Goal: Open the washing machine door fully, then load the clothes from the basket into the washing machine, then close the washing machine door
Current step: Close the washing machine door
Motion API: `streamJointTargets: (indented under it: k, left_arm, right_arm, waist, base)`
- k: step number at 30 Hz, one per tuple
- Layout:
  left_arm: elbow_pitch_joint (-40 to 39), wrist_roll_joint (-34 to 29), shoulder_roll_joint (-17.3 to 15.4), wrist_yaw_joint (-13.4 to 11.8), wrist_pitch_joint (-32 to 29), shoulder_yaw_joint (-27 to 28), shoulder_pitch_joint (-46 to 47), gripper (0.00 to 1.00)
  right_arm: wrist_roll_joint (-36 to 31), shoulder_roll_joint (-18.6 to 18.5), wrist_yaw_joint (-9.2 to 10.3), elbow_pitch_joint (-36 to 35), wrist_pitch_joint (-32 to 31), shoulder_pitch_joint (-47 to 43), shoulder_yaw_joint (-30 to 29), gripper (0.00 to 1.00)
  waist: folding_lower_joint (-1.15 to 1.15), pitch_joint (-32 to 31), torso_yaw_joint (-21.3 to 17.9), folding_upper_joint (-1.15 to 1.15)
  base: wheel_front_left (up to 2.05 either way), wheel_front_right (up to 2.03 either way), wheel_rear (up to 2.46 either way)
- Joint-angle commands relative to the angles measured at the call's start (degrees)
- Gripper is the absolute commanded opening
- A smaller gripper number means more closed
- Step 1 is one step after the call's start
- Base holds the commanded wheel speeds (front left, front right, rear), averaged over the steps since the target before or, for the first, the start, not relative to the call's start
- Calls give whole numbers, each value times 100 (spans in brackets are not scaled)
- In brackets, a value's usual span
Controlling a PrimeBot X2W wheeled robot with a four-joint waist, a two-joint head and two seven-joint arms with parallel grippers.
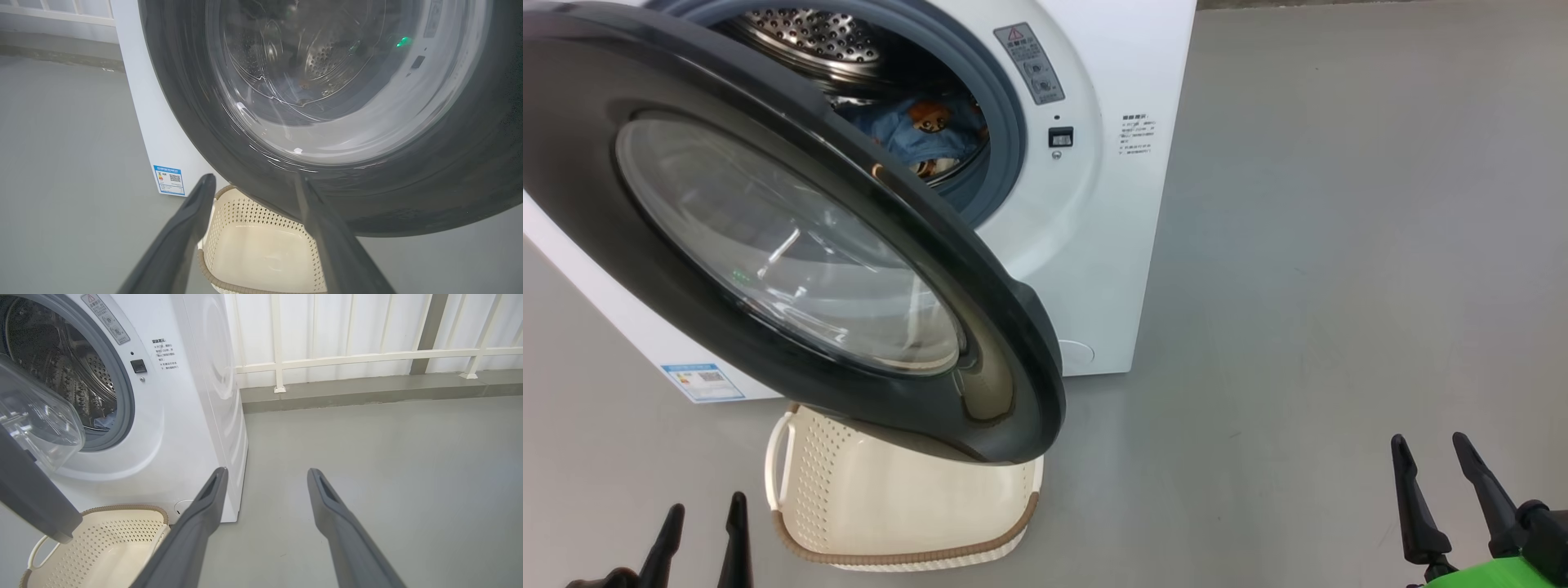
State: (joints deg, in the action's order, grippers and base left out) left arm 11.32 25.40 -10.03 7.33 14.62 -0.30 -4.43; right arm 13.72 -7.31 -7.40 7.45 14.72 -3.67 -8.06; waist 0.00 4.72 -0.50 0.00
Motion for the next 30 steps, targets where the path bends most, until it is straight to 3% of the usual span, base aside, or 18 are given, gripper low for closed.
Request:
streamJointTargets:
  k: [1,7,8,9,10,11,20,26,30]
  left_arm:
    - [-112,-80,-93,15,38,213,117,100]
    - [-132,-81,-101,15,38,215,102,100]
    - [-136,-81,-102,15,38,210,98,100]
    - [-141,-81,-100,15,38,200,94,100]
    - [-145,-81,-97,15,38,185,89,100]
    - [-157,-82,-95,15,38,166,85,100]
    - [-347,-107,-47,15,38,84,108,100]
    - [-475,-134,-43,15,38,24,113,100]
    - [-572,-167,-7,15,38,-40,45,100]
  right_arm:
    - [7,-81,-9,-114,28,38,131,100]
    - [21,-74,-9,-118,28,51,178,100]
    - [34,-68,-9,-117,28,63,209,94]
    - [57,-65,-9,-115,28,84,244,48]
    - [79,-63,-9,-116,28,113,281,32]
    - [98,-57,-9,-120,28,154,321,0]
    - [261,40,-9,-367,28,891,795,0]
    - [358,156,-9,-1112,28,1564,1448,0]
    - [396,203,-9,-1727,28,1881,2178,0]
  waist:
    - [0,-9,2,0]
    - [0,-47,11,0]
    - [0,-55,14,0]
    - [0,-68,18,0]
    - [0,-81,24,0]
    - [0,-92,27,0]
    - [0,-144,143,0]
    - [0,-192,313,0]
    - [0,-257,466,0]
  base:
    - [0,0,0]
    - [0,0,0]
    - [0,0,0]
    - [0,0,0]
    - [0,0,0]
    - [0,0,0]
    - [0,0,0]
    - [0,0,0]
    - [0,0,0]
